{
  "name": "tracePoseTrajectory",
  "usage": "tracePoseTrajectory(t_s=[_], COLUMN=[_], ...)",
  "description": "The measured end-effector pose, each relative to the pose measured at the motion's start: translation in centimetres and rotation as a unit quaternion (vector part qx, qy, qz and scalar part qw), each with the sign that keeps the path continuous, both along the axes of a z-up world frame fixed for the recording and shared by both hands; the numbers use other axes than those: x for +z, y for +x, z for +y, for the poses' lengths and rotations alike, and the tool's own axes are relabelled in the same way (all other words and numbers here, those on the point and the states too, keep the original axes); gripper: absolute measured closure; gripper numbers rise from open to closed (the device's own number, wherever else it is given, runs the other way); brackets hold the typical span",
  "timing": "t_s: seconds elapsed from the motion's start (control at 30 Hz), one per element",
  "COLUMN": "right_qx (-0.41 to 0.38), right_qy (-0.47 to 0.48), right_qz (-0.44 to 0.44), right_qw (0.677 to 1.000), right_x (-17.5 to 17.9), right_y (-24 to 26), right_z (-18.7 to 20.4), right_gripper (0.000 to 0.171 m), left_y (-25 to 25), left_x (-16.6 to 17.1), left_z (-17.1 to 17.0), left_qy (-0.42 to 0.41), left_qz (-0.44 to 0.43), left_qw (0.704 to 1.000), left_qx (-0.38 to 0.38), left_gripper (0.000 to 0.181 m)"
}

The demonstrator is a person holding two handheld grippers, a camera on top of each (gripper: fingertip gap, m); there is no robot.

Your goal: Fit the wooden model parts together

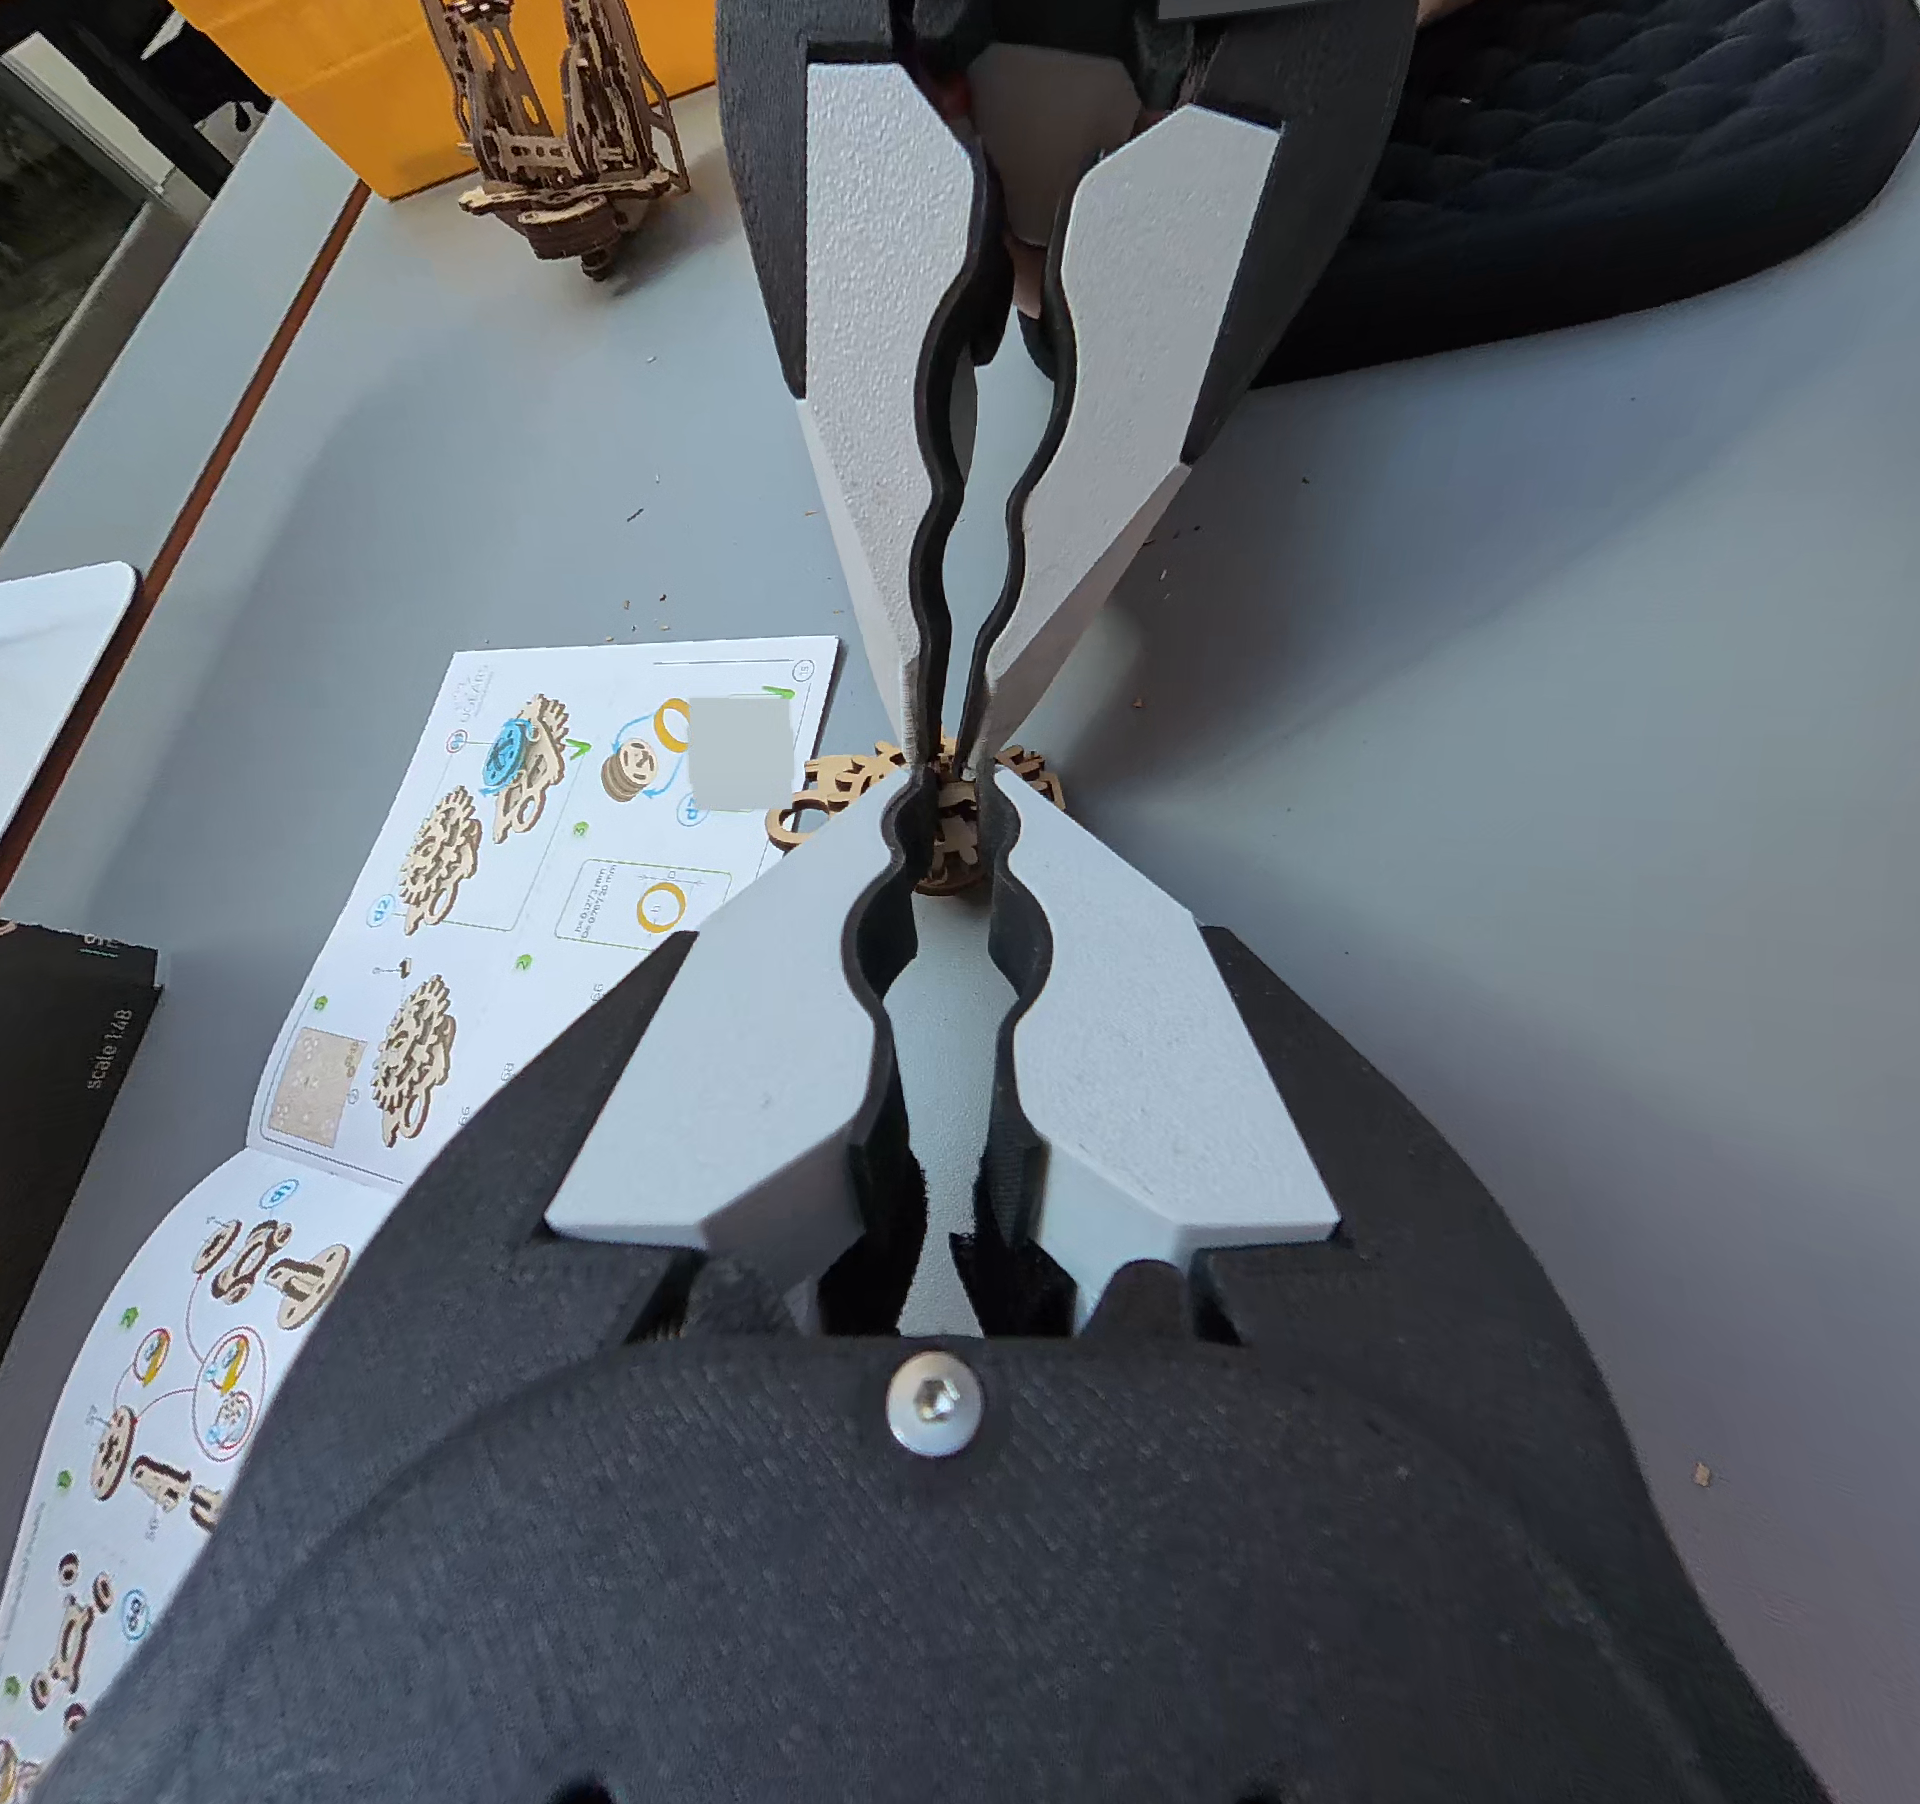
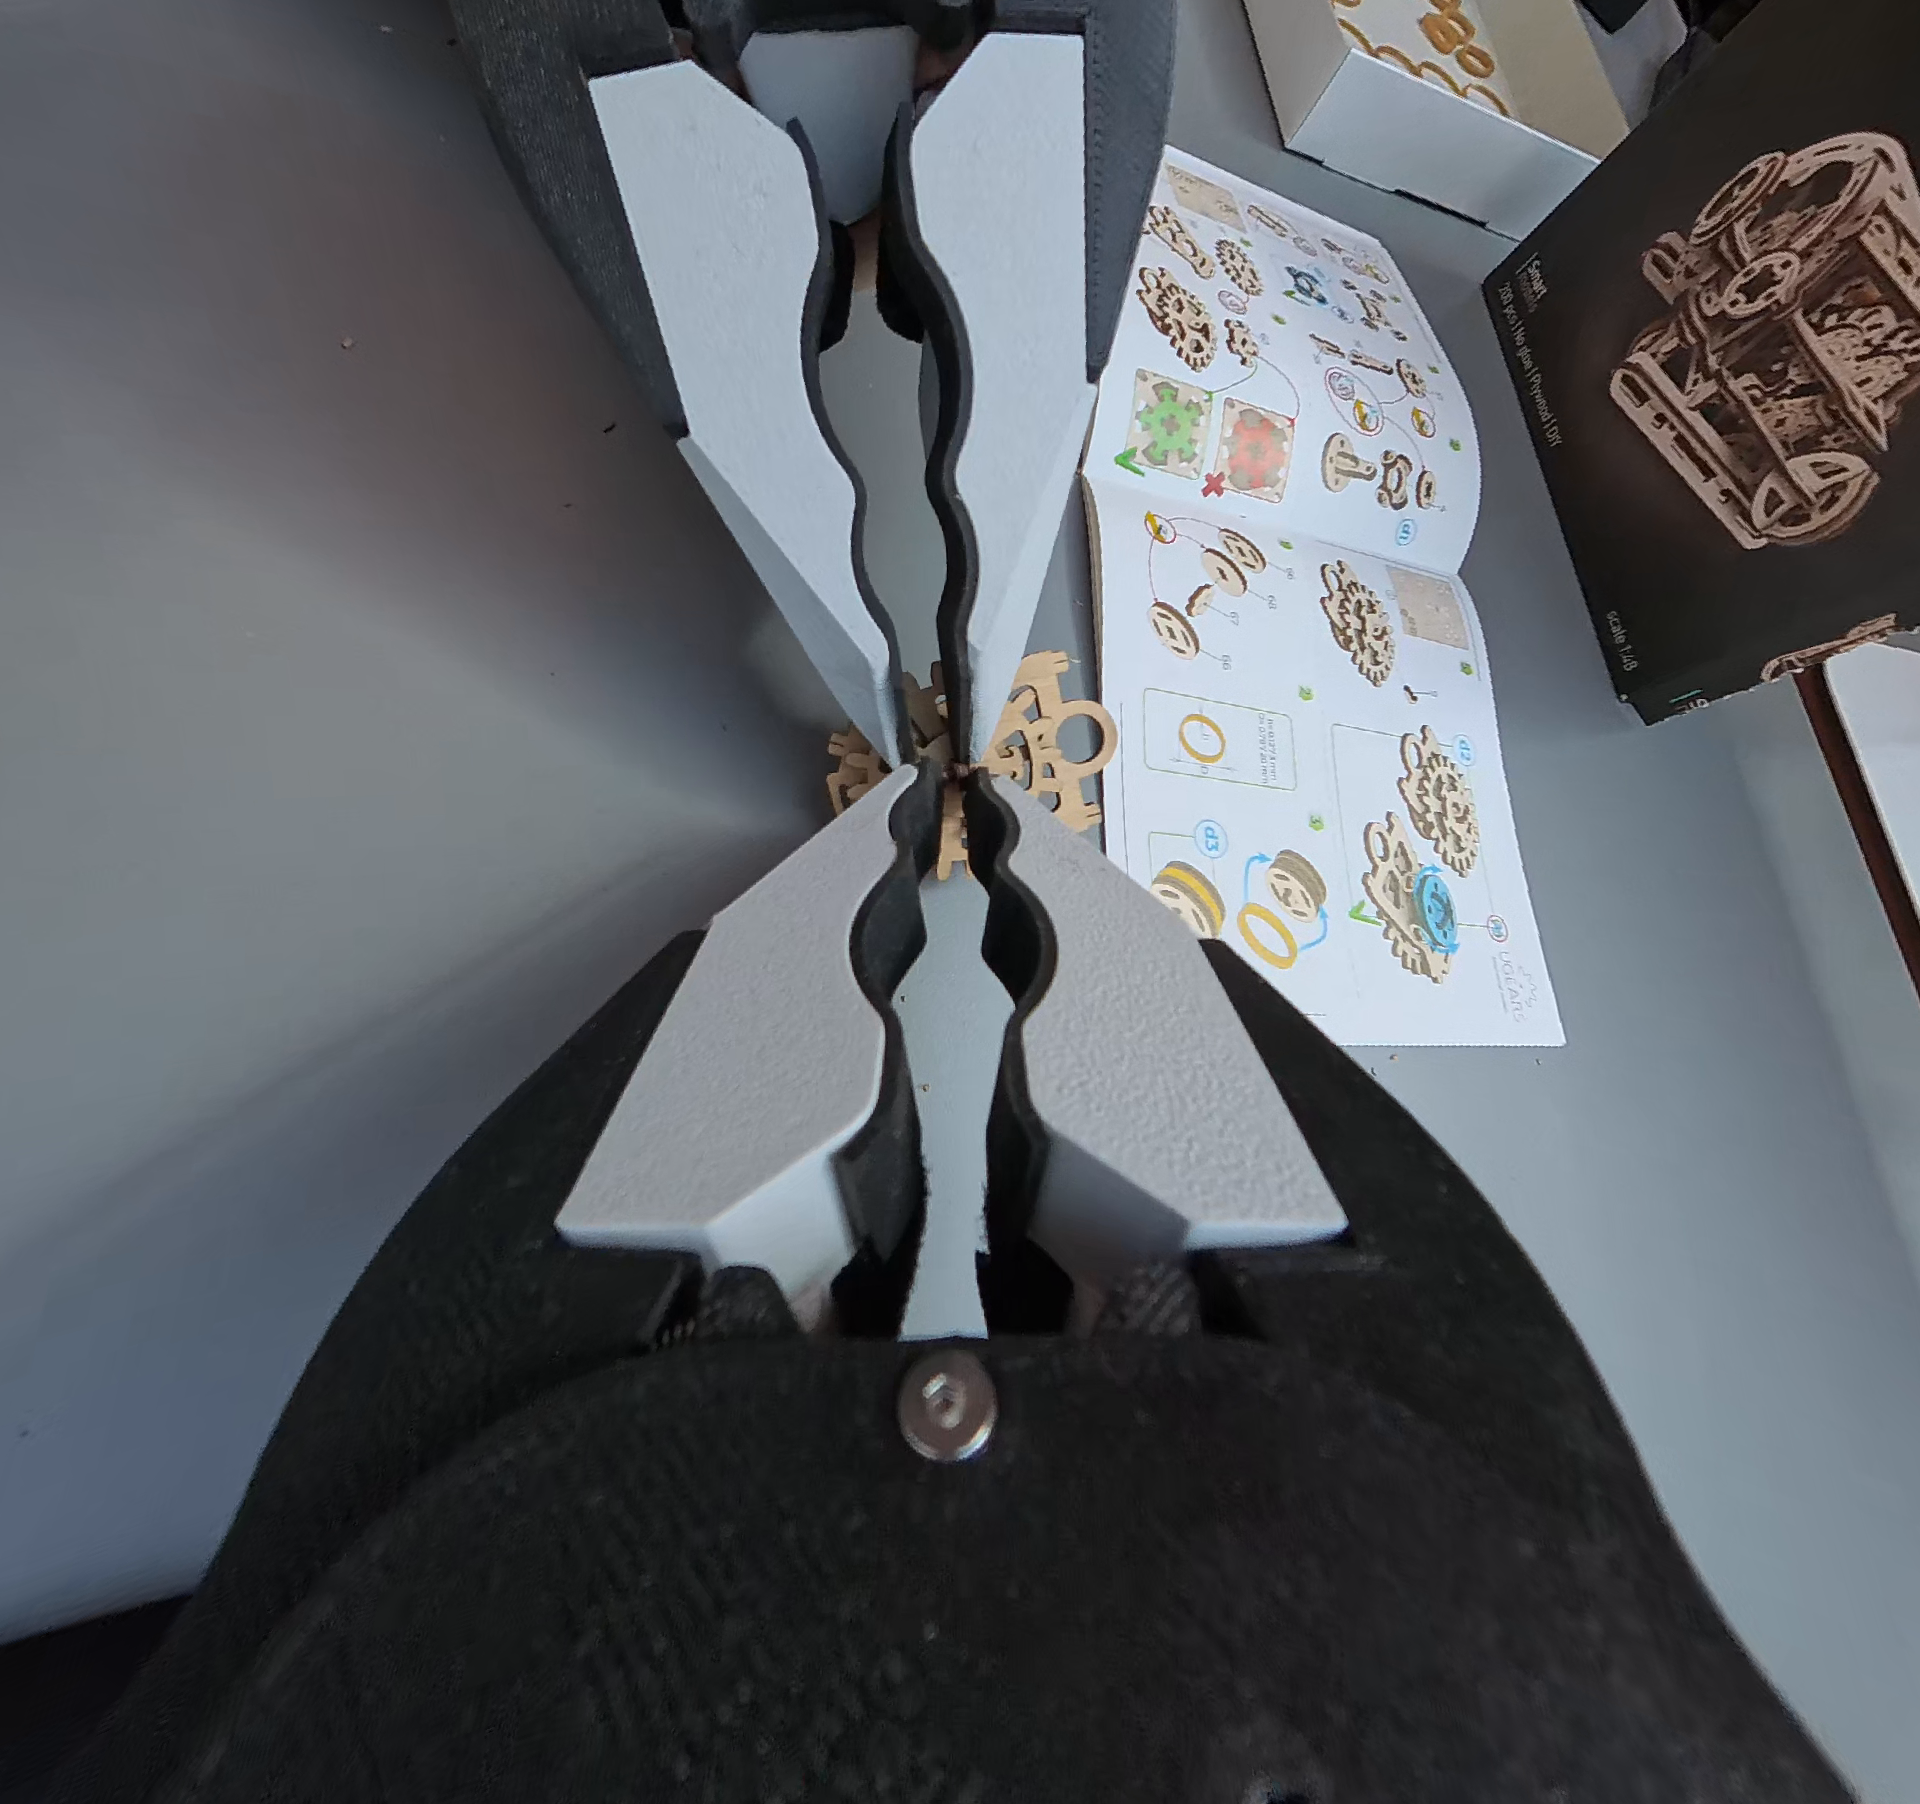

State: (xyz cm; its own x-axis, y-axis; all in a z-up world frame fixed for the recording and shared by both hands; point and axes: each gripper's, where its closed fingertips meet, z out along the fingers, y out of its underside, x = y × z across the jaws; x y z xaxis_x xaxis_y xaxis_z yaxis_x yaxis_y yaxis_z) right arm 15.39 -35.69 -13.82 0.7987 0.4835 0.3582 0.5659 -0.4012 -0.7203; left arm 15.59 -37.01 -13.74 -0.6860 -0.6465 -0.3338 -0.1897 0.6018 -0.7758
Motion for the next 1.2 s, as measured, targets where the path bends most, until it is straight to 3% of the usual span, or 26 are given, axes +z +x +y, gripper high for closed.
tracePoseTrajectory(t_s=[0.03, 0.4, 0.47, 0.57, 0.73, 0.87, 1.2], right_qx=[-0.001, 0.015, -0.013, -0.016, -0.022, -0.019, -0.003], right_qy=[-0.001, 0.036, 0.037, 0.038, 0.024, 0.017, 0.002], right_qz=[0.001, -0.036, -0.057, 0.0, 0.033, 0.025, 0.042], right_qw=[1.0, 0.999, 0.998, 0.999, 0.999, 0.999, 0.999], right_x=[0.0, 0.8, 0.8, 1.2, 0.9, 0.4, 0.2], right_y=[0.0, 0.1, 1.5, 1.8, 2.6, 2.7, 2.0], right_z=[0.0, 0.7, 0.7, 0.5, 0.4, 0.4, 0.2], right_gripper=[0.168, 0.171, 0.171, 0.171, 0.171, 0.171, 0.169], left_y=[0.0, -0.2, 0.0, 0.7, 1.5, 1.7, 1.0], left_x=[0.0, -0.8, 0.1, 2.3, 1.3, -0.3, -0.6], left_z=[0.0, -1.4, -0.7, 1.1, 3.5, 4.4, 3.2], left_qy=[0.002, 0.018, 0.034, 0.001, -0.123, -0.167, -0.188], left_qz=[-0.001, -0.009, -0.047, -0.085, 0.045, 0.127, 0.167], left_qw=[1.0, 0.999, 0.998, 0.996, 0.99, 0.975, 0.967], left_qx=[0.0, -0.04, -0.034, -0.004, 0.049, 0.073, 0.052], left_gripper=[0.176, 0.181, 0.181, 0.181, 0.176, 0.158, 0.161])
